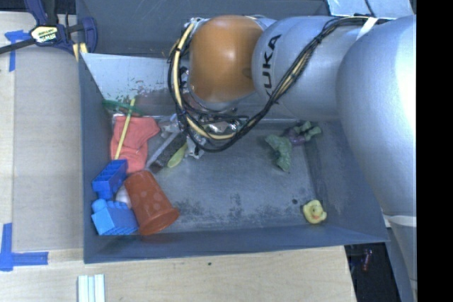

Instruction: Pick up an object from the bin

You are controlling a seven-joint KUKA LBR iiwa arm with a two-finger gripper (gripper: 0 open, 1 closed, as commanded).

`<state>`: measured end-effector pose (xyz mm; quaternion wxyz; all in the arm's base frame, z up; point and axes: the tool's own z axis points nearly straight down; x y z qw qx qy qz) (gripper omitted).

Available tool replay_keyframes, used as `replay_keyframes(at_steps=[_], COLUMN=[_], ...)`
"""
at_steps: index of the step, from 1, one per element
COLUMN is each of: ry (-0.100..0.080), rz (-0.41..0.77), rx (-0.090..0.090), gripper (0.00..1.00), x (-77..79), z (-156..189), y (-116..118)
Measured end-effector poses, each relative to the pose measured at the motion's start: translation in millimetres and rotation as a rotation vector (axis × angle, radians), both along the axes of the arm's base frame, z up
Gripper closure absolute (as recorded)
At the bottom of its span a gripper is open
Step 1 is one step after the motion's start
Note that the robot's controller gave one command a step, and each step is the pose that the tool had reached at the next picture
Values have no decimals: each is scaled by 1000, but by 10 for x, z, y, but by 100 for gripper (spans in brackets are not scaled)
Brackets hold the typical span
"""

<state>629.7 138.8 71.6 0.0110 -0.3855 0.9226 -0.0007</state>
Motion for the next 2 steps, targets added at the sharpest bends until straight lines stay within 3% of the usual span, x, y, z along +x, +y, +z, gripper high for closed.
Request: replay_keyframes(at_steps=[1,2], ry=[11,-3], rz=[-1,-1], rx=[-2,0], gripper=[100,100], x=[-36,1], z=[260,1197], y=[-7,-1])
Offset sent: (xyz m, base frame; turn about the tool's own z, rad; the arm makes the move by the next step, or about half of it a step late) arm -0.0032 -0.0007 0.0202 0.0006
